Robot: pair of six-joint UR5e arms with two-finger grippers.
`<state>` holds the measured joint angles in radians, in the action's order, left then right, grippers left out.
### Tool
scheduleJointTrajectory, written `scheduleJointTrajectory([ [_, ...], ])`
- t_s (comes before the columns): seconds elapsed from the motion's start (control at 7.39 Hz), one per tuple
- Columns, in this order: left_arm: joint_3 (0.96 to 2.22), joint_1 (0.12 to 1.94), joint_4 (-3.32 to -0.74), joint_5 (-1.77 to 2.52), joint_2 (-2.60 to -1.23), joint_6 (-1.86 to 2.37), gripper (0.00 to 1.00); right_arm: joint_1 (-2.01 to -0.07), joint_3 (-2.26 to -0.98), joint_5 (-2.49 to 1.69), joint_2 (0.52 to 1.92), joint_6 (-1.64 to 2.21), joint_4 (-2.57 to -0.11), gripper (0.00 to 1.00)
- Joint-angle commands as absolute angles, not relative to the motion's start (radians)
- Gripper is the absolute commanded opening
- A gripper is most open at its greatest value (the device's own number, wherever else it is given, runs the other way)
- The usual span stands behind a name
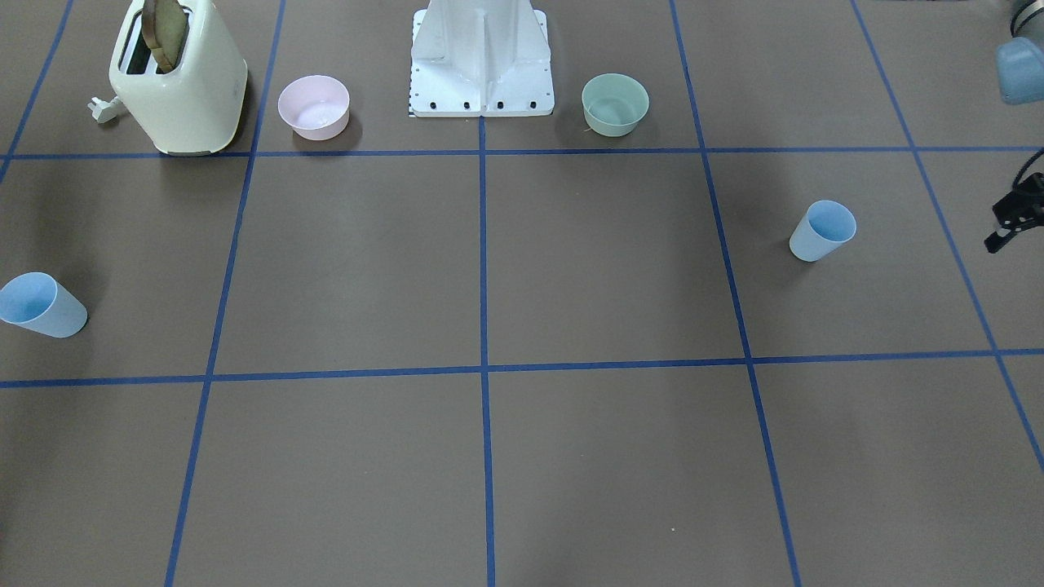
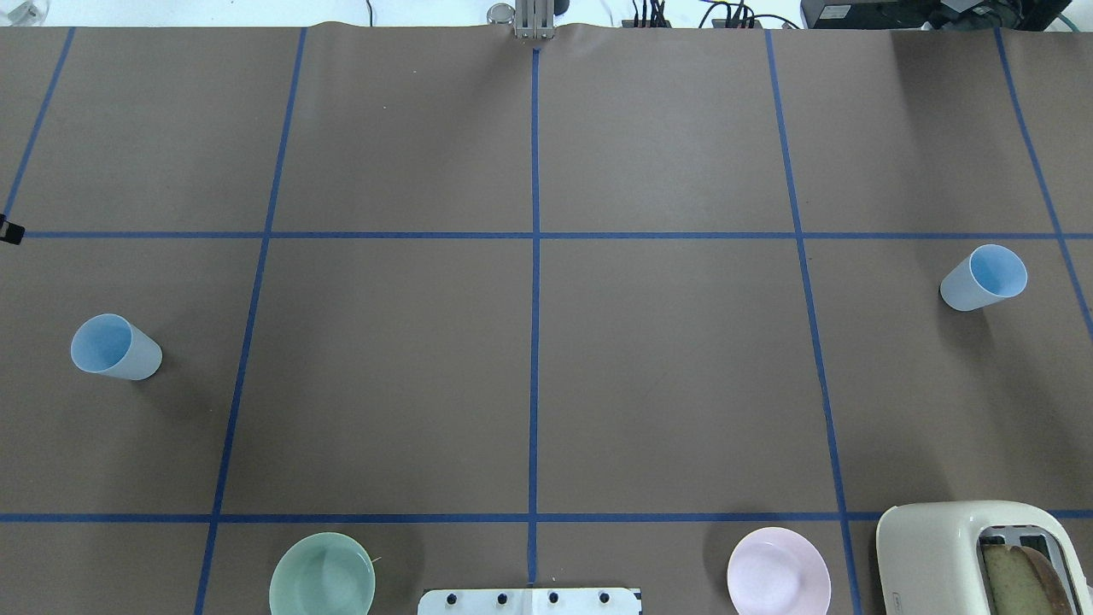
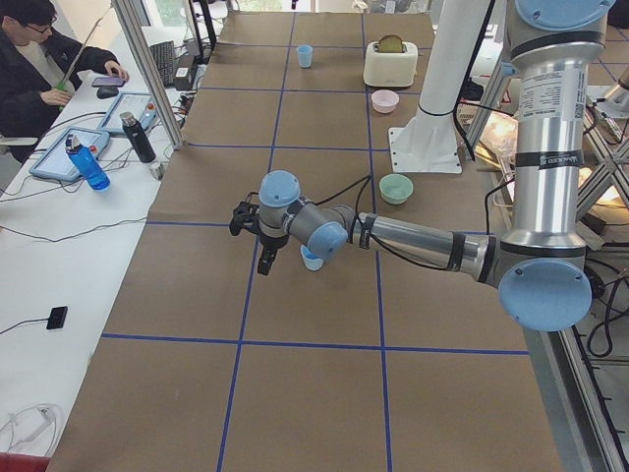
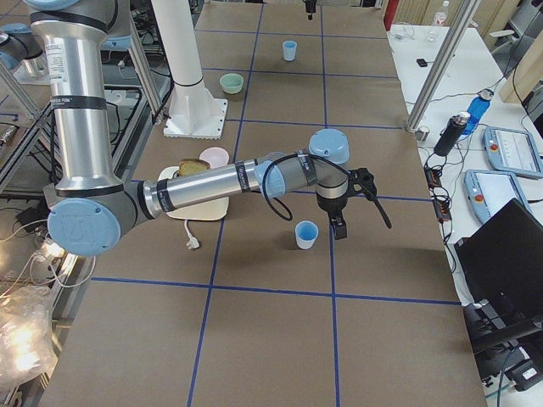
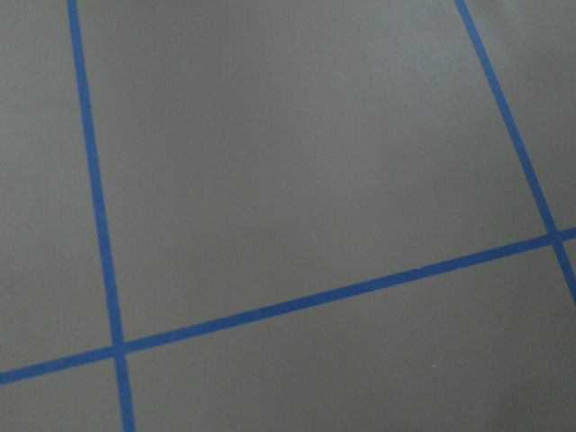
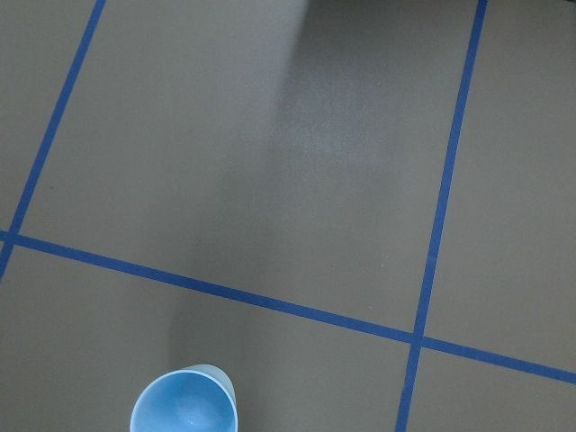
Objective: Stack blue cups with both arms
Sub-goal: 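Lower the left gripper onto the light blue cup nearest it and grasp it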
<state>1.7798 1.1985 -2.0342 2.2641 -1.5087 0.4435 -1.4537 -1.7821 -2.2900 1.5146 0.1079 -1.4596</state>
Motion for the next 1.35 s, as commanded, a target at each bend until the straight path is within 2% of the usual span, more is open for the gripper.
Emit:
scheduleJointTrajectory([
  [0.0,1.801,1.048,-2.165,2.183,-1.403,0.532,0.99,-1.453,-1.781,-2.290,1.520,0.110,-1.454,1.00],
  [0.41,1.801,0.963,-2.213,2.148,-1.385,0.586,0.94,-1.453,-1.779,-2.290,1.520,0.109,-1.453,1.00],
  [0.54,1.799,0.954,-2.217,2.148,-1.385,0.589,0.82,-1.453,-1.779,-2.290,1.520,0.109,-1.454,1.00],
  [0.68,1.798,0.939,-2.217,2.141,-1.385,0.591,0.61,-1.453,-1.779,-2.290,1.520,0.109,-1.454,1.00],
  [0.95,1.799,0.925,-2.220,2.143,-1.385,0.592,0.00,-1.453,-1.778,-2.290,1.520,0.110,-1.454,1.00],
  [1.22,1.807,0.927,-2.233,2.144,-1.387,0.594,0.00,-1.453,-1.779,-2.290,1.522,0.110,-1.454,1.00],
])
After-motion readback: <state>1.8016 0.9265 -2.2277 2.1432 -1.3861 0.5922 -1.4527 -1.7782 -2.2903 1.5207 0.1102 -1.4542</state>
